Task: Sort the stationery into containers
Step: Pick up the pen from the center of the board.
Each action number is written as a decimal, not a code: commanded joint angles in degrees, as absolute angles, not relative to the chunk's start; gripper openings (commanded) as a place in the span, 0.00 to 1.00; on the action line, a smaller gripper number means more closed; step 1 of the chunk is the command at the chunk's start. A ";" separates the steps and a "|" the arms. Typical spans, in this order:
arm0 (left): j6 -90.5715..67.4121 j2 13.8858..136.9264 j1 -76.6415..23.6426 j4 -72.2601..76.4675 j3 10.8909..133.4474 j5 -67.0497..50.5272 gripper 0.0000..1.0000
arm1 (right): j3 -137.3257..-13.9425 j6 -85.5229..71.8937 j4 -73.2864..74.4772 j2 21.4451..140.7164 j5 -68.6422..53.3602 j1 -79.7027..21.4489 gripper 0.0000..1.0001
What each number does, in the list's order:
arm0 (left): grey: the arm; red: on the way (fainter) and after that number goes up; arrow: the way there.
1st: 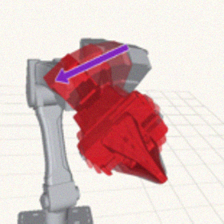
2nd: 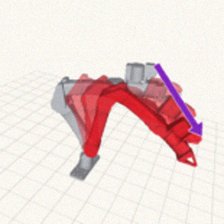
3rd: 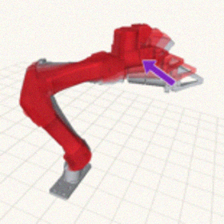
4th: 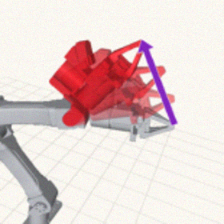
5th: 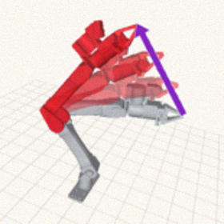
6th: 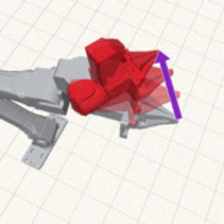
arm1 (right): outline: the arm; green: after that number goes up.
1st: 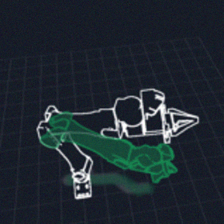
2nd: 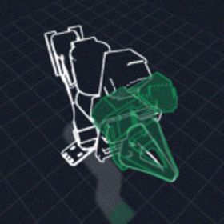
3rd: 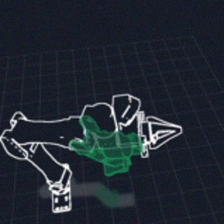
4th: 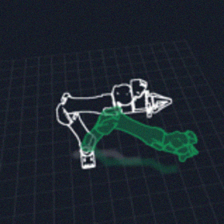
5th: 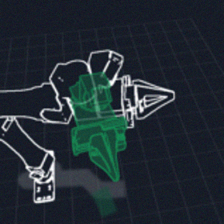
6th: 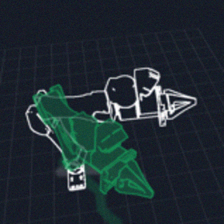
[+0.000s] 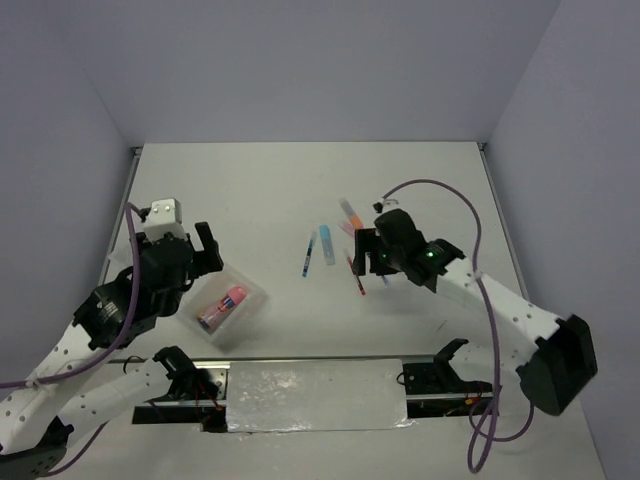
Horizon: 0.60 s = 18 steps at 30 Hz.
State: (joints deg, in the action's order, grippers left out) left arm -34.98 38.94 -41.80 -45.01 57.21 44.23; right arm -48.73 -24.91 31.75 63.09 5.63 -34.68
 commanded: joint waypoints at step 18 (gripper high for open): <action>-43.68 47.30 -41.48 -42.81 62.14 38.41 0.99 | -81.91 -24.43 30.06 109.85 16.08 -39.11 0.61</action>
